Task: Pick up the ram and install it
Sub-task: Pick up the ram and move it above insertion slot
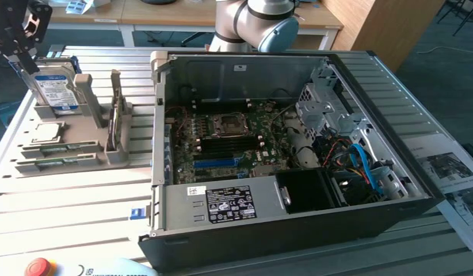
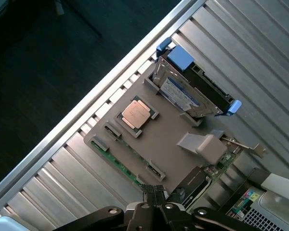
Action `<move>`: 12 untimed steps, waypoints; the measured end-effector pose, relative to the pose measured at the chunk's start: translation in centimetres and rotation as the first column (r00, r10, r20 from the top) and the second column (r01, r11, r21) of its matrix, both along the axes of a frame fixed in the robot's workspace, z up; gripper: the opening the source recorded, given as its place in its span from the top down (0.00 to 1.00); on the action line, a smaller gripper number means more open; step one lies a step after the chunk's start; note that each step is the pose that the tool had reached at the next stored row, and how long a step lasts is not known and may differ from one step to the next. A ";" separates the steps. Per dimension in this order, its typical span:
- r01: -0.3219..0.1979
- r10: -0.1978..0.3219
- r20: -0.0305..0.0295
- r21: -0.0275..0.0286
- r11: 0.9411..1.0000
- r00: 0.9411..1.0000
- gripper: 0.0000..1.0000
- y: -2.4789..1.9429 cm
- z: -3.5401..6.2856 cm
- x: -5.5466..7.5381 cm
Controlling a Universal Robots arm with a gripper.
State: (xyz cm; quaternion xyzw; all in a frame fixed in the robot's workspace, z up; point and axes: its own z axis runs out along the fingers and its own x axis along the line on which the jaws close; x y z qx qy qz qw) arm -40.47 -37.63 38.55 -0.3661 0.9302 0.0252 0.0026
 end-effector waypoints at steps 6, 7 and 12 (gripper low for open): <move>-0.037 0.037 0.000 0.000 0.999 0.999 0.89 0.00 0.00 0.0; -0.044 0.044 0.000 0.000 0.999 0.999 0.89 -0.01 0.00 0.0; -0.074 0.074 0.000 0.000 0.997 0.997 0.89 -0.01 0.00 0.0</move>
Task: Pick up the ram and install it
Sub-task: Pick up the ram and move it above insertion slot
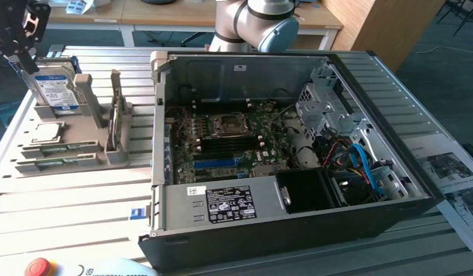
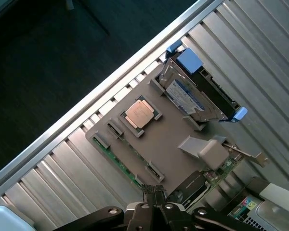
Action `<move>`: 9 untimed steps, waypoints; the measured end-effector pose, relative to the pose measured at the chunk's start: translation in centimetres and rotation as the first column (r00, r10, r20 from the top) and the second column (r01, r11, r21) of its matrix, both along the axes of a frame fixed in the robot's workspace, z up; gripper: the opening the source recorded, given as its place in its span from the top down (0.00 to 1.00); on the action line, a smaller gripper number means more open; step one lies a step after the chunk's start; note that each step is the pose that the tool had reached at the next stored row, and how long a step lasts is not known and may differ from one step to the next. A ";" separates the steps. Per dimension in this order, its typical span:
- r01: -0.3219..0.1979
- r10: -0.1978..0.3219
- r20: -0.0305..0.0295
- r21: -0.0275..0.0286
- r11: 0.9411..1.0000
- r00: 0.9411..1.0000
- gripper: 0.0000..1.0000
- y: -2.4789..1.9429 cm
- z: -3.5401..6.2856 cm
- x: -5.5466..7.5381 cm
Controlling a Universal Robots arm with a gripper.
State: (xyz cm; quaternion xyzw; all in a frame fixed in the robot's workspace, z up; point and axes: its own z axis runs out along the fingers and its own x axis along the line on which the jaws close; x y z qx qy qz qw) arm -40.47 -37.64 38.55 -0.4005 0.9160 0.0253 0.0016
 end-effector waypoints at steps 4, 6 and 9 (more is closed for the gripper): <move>-0.026 0.026 0.000 0.000 1.000 1.000 0.89 0.00 0.00 0.0; -0.039 0.039 0.000 0.000 0.999 0.999 0.89 0.00 0.00 0.0; -0.061 0.061 0.000 0.000 0.998 0.998 0.89 0.00 0.00 0.0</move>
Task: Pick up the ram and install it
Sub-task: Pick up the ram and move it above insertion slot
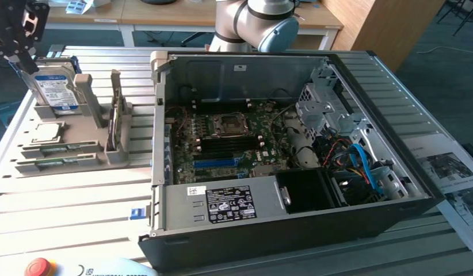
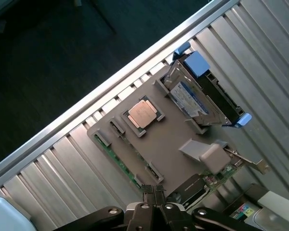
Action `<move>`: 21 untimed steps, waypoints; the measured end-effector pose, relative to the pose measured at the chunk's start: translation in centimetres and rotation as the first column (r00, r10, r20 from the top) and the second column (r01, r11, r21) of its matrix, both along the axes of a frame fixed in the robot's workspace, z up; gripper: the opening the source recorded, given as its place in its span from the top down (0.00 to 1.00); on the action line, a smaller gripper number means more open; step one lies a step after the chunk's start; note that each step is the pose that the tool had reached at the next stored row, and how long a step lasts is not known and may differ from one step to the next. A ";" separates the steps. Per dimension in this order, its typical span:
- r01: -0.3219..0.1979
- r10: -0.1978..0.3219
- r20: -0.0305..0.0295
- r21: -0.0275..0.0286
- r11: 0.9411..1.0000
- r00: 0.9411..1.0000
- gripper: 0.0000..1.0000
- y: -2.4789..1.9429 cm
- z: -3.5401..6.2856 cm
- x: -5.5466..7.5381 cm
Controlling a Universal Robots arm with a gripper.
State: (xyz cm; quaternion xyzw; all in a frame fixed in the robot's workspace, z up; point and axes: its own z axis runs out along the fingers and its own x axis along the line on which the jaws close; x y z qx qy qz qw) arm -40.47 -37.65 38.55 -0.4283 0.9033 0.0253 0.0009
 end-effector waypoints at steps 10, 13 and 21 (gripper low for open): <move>-0.082 0.082 0.000 0.000 0.997 0.997 0.89 0.00 0.00 0.0; -0.108 0.108 0.000 0.000 0.994 0.994 0.89 -0.01 0.00 0.0; -0.183 0.183 0.000 0.000 0.983 0.983 0.89 -0.01 0.00 0.0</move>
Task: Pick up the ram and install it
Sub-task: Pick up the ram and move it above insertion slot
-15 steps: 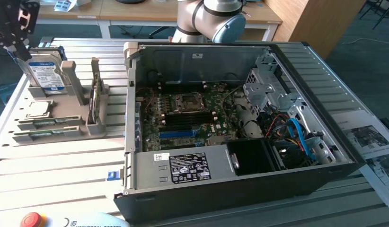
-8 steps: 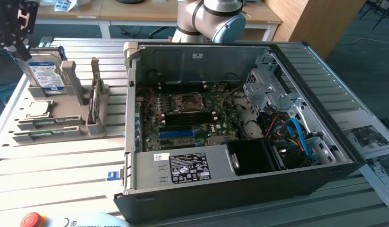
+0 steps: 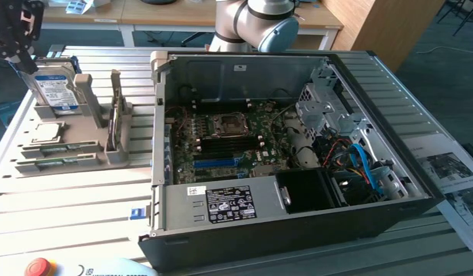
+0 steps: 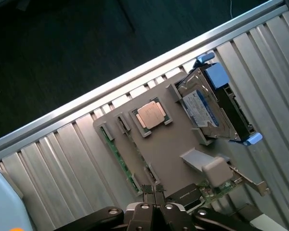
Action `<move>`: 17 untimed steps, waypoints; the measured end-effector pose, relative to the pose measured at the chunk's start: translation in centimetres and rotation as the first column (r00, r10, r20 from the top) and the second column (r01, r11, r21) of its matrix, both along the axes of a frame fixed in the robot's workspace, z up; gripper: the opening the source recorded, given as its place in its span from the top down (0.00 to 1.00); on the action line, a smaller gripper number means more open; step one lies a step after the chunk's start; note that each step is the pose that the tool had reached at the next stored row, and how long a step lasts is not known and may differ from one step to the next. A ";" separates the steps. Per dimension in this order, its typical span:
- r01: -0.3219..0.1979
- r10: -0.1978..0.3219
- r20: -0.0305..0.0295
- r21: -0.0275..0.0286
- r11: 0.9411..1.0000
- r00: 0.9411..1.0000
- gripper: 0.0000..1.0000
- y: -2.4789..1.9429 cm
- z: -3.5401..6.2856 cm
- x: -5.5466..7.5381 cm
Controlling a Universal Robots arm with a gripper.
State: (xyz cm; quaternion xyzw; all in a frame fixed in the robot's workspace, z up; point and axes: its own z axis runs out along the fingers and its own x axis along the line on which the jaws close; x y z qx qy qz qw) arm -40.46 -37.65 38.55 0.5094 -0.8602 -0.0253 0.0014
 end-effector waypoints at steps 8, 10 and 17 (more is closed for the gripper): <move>-0.083 0.083 0.000 0.000 0.997 0.997 0.89 0.00 0.00 0.0; -0.101 0.101 0.000 0.000 0.995 0.995 0.89 0.00 0.00 0.0; -0.171 0.171 0.000 0.000 0.985 0.985 0.89 0.00 0.00 0.0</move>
